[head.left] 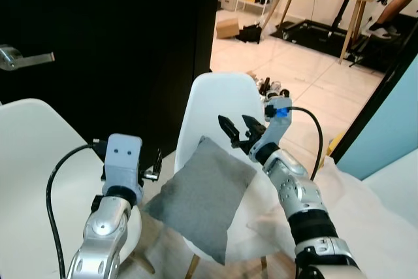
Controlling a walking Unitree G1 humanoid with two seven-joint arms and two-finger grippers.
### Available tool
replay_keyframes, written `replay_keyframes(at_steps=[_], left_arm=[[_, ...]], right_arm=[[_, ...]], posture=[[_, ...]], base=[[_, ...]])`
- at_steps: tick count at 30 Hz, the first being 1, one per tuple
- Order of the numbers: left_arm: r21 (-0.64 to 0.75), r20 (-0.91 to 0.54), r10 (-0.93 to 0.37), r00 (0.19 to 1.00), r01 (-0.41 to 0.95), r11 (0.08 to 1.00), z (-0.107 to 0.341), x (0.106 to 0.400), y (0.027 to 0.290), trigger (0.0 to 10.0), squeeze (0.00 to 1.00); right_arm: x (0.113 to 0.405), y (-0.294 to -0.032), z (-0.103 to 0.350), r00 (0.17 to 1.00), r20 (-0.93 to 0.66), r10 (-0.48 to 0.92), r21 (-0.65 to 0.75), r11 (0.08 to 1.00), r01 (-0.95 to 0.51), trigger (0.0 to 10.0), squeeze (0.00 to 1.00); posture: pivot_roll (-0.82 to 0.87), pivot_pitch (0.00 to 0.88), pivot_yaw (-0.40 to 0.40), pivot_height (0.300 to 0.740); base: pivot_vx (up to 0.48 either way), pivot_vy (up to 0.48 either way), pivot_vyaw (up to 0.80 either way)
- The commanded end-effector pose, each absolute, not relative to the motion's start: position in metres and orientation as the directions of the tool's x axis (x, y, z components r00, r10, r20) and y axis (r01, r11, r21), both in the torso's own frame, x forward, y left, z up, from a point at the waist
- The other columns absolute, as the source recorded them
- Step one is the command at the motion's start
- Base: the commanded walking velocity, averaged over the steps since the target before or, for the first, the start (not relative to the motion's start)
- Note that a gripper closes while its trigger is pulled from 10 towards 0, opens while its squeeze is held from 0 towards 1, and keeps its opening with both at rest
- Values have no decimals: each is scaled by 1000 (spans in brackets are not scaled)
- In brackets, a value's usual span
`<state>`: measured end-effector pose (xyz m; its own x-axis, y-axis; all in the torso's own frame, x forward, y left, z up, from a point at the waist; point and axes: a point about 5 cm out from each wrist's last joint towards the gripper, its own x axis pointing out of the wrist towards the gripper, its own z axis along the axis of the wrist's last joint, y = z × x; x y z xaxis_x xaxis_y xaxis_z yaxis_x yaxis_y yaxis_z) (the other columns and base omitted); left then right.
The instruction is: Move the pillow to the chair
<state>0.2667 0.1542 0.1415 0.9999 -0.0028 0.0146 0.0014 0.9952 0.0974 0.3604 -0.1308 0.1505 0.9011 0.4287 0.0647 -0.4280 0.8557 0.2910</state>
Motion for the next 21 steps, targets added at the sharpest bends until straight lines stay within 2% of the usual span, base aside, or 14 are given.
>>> replay_keyframes(at_steps=[1,5,21], left_arm=[[79,6,-7,1000,7,997,138,268,153,10000,0],[66,12,-8,1000,7,998,138,272,154,10000,0],[29,20,-12,1000,12,1000,137,277,155,10000,0]], right_arm=[[362,-131,151,902,55,429,299,855,-425,10000,0],[364,-131,151,900,58,431,322,845,-426,10000,0],[367,-132,149,904,33,427,348,843,-411,10000,0]], posture=[[-1,0,-93,740],[3,0,-102,740],[-1,0,-103,740]], base=[[0,0,0],[0,0,0],[0,0,-670]])
